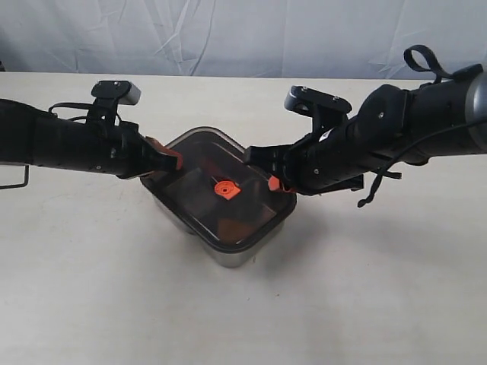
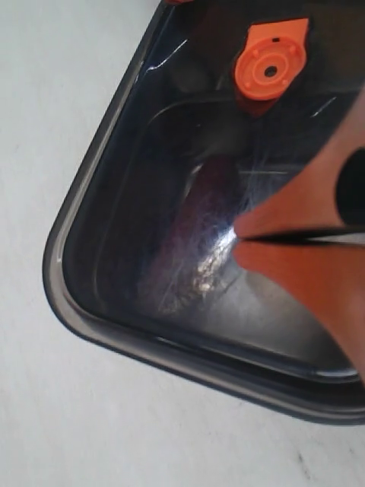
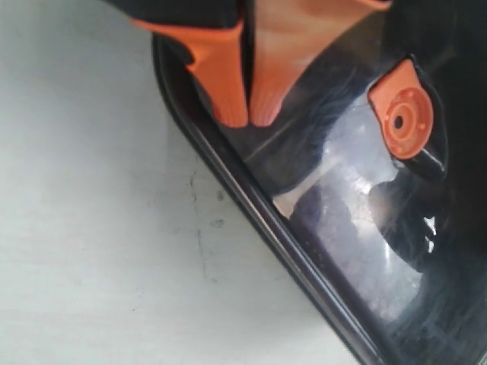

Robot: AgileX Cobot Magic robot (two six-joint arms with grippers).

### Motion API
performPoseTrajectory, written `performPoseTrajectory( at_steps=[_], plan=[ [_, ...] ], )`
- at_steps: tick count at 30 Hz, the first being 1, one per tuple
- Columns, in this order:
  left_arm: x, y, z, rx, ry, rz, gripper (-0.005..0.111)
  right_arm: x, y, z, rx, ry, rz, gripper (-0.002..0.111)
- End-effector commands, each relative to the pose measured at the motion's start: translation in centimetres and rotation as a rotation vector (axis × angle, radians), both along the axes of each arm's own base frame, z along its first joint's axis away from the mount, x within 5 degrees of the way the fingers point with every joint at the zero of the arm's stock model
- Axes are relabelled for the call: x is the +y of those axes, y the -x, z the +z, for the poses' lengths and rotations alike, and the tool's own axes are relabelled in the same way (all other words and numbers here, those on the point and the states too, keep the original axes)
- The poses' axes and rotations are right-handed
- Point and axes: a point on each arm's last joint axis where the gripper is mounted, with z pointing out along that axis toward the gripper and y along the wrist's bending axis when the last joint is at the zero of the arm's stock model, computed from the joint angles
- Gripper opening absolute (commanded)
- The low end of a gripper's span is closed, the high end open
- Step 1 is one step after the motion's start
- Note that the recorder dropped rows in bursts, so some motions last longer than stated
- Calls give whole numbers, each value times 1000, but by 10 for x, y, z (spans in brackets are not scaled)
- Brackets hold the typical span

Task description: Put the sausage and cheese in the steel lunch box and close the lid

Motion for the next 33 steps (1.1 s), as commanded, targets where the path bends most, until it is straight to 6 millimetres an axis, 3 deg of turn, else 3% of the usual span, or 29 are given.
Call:
performPoseTrajectory(
  at_steps=[1,12,23,33],
  plan=[
    [4,3,-17,38,-76,-5,0,-1,5,-29,85,65,25,-1],
    [4,1,-15,39,-66,7,0,5,4,-20,116,55,57,-1],
    [-8,-27,23,-102,40,-19,0,2,4,20,-22,6,77,-1],
    [-14,-43,42,-175,80,-40,0,2,8,20,16,7,89,-1]
  ],
)
